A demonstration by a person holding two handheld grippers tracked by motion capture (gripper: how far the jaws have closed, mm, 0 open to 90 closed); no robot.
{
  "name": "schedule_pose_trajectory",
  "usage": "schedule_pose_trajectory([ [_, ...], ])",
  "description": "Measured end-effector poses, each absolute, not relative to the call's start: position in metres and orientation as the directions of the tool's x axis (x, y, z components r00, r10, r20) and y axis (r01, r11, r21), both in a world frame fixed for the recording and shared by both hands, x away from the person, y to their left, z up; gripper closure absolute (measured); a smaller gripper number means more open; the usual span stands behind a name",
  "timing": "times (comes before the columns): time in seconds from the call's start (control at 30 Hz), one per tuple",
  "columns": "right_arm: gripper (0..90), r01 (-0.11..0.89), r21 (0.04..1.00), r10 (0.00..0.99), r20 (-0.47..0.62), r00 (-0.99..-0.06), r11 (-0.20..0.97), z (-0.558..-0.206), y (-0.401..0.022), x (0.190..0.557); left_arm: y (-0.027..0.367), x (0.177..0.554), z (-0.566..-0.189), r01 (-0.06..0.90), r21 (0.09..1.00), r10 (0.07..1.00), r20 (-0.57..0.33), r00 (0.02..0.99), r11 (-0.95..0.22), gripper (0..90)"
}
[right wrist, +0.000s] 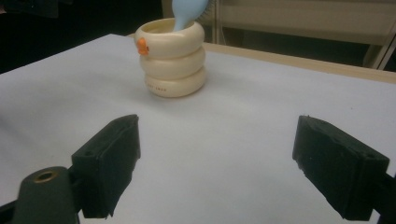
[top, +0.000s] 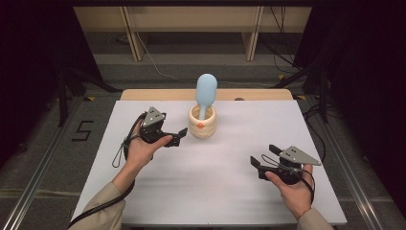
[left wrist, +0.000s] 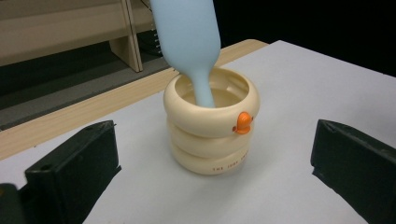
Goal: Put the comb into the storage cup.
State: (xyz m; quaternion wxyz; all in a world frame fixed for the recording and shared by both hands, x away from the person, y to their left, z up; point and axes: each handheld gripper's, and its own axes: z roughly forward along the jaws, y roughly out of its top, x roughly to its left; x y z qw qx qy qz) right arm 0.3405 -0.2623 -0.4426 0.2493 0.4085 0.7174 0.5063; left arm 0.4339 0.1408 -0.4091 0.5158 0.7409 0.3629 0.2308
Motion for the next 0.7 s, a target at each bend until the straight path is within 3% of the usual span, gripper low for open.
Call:
schedule_pose_trajectory([
  [0.7,15.9,0.33,0.931,0.841,0.051,-0.538,0.155,-0.441,-0.269,0.338,0.153,0.408,-0.428,0.277,0.931,0.752,-0.004,0.659,-0.238,0.4],
])
